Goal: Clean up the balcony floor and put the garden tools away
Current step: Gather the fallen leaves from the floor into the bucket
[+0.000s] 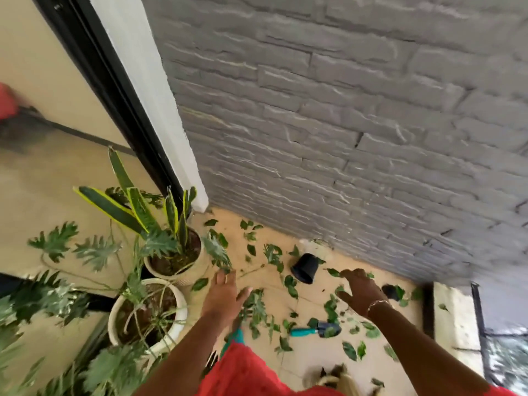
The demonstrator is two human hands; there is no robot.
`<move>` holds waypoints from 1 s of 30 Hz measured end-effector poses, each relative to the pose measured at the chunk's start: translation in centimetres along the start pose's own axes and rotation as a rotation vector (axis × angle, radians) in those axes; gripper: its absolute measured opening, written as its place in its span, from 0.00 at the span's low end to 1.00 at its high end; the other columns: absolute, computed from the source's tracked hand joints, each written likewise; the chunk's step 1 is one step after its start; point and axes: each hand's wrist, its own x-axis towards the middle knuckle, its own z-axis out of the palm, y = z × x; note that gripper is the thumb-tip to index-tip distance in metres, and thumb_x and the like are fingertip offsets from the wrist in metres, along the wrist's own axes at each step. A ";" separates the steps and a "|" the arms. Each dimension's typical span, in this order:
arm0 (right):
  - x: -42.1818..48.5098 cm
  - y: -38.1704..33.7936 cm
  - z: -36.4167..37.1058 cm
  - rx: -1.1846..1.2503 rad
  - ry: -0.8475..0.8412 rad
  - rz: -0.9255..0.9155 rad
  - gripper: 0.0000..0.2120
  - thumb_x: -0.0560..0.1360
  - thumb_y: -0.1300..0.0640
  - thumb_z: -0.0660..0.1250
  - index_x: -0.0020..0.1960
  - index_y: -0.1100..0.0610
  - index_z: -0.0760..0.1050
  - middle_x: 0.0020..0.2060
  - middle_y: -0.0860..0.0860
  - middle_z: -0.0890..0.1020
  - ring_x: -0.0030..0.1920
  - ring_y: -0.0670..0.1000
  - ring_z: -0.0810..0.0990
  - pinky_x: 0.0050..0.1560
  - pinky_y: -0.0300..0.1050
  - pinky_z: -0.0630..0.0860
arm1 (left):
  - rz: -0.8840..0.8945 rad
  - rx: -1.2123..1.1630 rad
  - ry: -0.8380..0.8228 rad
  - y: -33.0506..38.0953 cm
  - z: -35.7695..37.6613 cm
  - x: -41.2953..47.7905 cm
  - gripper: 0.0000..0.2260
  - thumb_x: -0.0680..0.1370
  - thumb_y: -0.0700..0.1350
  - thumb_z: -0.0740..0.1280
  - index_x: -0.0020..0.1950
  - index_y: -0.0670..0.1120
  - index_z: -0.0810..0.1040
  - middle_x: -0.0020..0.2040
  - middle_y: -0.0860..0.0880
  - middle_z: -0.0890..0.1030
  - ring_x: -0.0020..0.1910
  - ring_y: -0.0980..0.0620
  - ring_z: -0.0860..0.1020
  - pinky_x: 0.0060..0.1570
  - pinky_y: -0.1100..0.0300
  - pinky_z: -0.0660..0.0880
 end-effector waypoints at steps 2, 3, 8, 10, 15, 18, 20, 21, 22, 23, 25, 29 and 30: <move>2.9 -1.8 -1.8 -0.010 -0.025 -0.014 0.25 0.77 0.47 0.62 0.71 0.52 0.61 0.64 0.56 0.68 0.63 0.56 0.71 0.61 0.46 0.69 | -0.001 -0.066 0.008 -0.8 -1.6 2.9 0.29 0.80 0.56 0.56 0.76 0.42 0.56 0.74 0.39 0.59 0.74 0.43 0.56 0.69 0.55 0.59; 4.2 -3.0 -2.8 0.006 -0.034 -0.022 0.25 0.77 0.47 0.62 0.71 0.52 0.61 0.64 0.56 0.67 0.63 0.57 0.71 0.61 0.46 0.69 | -0.009 -0.095 0.008 -1.2 -2.5 4.2 0.29 0.80 0.56 0.57 0.76 0.42 0.56 0.74 0.39 0.59 0.74 0.42 0.56 0.69 0.54 0.59; 9.7 -9.3 -5.7 0.172 0.049 -0.043 0.23 0.76 0.52 0.64 0.69 0.56 0.65 0.64 0.58 0.68 0.61 0.59 0.73 0.59 0.46 0.68 | -0.004 -0.146 -0.027 -2.0 -4.7 10.3 0.26 0.81 0.55 0.56 0.74 0.41 0.58 0.74 0.40 0.59 0.73 0.43 0.58 0.69 0.53 0.60; 11.2 -10.9 -5.9 0.205 0.034 -0.069 0.22 0.76 0.49 0.62 0.68 0.56 0.67 0.63 0.57 0.68 0.59 0.60 0.74 0.58 0.47 0.69 | -0.027 -0.177 -0.002 -1.5 -5.2 12.4 0.25 0.81 0.54 0.56 0.73 0.41 0.60 0.72 0.40 0.62 0.71 0.42 0.61 0.66 0.52 0.63; 15.8 -11.5 -4.6 0.215 -0.067 -0.093 0.22 0.75 0.51 0.64 0.68 0.54 0.66 0.62 0.56 0.69 0.59 0.60 0.73 0.59 0.46 0.69 | -0.087 -0.282 0.080 0.0 -3.8 16.6 0.21 0.82 0.50 0.56 0.71 0.40 0.63 0.68 0.40 0.66 0.67 0.41 0.66 0.63 0.53 0.63; 20.1 -10.3 -2.1 0.281 -0.044 -0.091 0.20 0.75 0.55 0.66 0.65 0.55 0.69 0.59 0.57 0.72 0.55 0.58 0.76 0.54 0.41 0.68 | -0.136 -0.468 0.200 0.5 0.0 18.8 0.19 0.81 0.46 0.58 0.69 0.39 0.67 0.65 0.39 0.70 0.65 0.41 0.69 0.62 0.55 0.65; 23.4 -9.1 0.5 0.355 -0.022 -0.068 0.18 0.74 0.57 0.67 0.63 0.56 0.71 0.57 0.58 0.74 0.53 0.57 0.77 0.51 0.38 0.67 | -0.178 -0.579 0.284 1.1 4.0 20.3 0.18 0.80 0.48 0.58 0.67 0.40 0.71 0.62 0.40 0.74 0.62 0.43 0.72 0.59 0.58 0.66; 25.1 -8.4 2.0 0.397 -0.010 -0.044 0.18 0.74 0.57 0.67 0.63 0.57 0.72 0.56 0.58 0.75 0.52 0.58 0.77 0.51 0.39 0.68 | -0.184 -0.622 0.315 1.5 6.2 21.1 0.20 0.80 0.50 0.56 0.66 0.40 0.72 0.60 0.41 0.76 0.60 0.44 0.73 0.58 0.60 0.66; 26.8 -7.8 3.8 0.446 0.001 -0.027 0.17 0.74 0.58 0.67 0.62 0.57 0.73 0.55 0.59 0.76 0.52 0.59 0.78 0.52 0.43 0.71 | -0.183 -0.664 0.347 1.9 8.7 21.9 0.22 0.79 0.52 0.54 0.64 0.39 0.73 0.59 0.41 0.77 0.59 0.44 0.74 0.57 0.61 0.65; 28.4 -7.4 5.5 0.472 0.010 -0.024 0.17 0.74 0.58 0.68 0.62 0.57 0.73 0.55 0.59 0.76 0.51 0.59 0.78 0.52 0.46 0.73 | -0.182 -0.705 0.383 2.3 11.2 22.9 0.23 0.79 0.53 0.53 0.62 0.39 0.74 0.57 0.41 0.78 0.58 0.44 0.75 0.57 0.61 0.66; 31.9 -6.4 9.3 0.504 0.040 -0.045 0.16 0.74 0.60 0.67 0.62 0.59 0.73 0.55 0.60 0.76 0.53 0.59 0.77 0.52 0.45 0.71 | -0.202 -0.802 0.437 3.0 16.0 25.7 0.22 0.78 0.52 0.53 0.61 0.38 0.75 0.56 0.40 0.78 0.57 0.44 0.76 0.57 0.59 0.67; 39.7 -5.3 16.8 0.613 0.134 -0.059 0.15 0.75 0.65 0.63 0.62 0.62 0.73 0.55 0.57 0.77 0.48 0.51 0.75 0.42 0.31 0.65 | -0.233 -0.946 0.499 2.1 24.3 33.5 0.19 0.79 0.48 0.57 0.61 0.38 0.75 0.57 0.42 0.78 0.57 0.47 0.76 0.58 0.62 0.68; 41.7 -5.1 18.8 0.669 0.191 -0.060 0.14 0.75 0.66 0.62 0.60 0.62 0.73 0.54 0.57 0.78 0.46 0.49 0.76 0.39 0.27 0.65 | -0.217 -0.937 0.527 1.4 26.5 35.4 0.18 0.79 0.47 0.57 0.61 0.37 0.76 0.57 0.42 0.78 0.56 0.47 0.76 0.57 0.63 0.69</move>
